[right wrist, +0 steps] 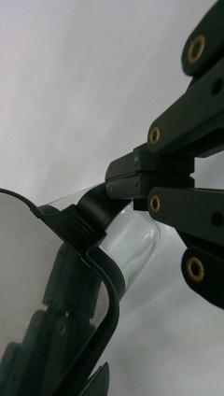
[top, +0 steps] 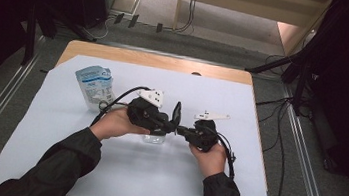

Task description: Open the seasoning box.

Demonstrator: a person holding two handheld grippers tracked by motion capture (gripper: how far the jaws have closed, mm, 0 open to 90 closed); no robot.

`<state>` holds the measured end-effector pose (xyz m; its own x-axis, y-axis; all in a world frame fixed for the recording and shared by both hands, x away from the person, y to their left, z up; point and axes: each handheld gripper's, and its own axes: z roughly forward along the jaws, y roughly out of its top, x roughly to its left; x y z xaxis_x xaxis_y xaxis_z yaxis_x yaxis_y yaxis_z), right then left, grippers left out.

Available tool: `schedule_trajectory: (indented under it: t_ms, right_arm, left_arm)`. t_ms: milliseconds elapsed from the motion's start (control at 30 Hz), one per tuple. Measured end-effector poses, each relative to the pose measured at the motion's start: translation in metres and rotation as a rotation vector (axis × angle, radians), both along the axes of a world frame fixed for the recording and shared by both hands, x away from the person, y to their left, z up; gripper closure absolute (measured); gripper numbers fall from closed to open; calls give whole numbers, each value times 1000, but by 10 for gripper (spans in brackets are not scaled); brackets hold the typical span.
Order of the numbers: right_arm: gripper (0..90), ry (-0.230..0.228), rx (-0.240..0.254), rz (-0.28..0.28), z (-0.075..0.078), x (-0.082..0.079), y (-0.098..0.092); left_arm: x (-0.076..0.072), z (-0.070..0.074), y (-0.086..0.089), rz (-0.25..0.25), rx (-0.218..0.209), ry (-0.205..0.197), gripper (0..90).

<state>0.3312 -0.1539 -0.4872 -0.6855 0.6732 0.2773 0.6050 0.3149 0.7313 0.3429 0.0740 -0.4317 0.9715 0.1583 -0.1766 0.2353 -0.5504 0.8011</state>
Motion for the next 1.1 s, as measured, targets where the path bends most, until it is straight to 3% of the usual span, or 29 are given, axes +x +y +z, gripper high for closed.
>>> schedule_trajectory:
  t_ms: [533,667,833,933,1100]
  right_arm:
    - [900,6,4,-14,0,-2,1]
    - [900,17,-1,-11,-1,-2,3]
    - [900,-3,-2,-9,0,-3,6]
    - [900,0,-5,-5,1,-3,4]
    - [880,-15,-5,1,3,-4,2]
  left_arm:
    - [2,-3,-5,0,7,7,871]
    - [3,-4,-6,25,15,10,871]
    - [4,-1,1,31,2,21,859]
    - [3,0,4,47,6,35,839]
    - [4,0,11,75,26,61,727]
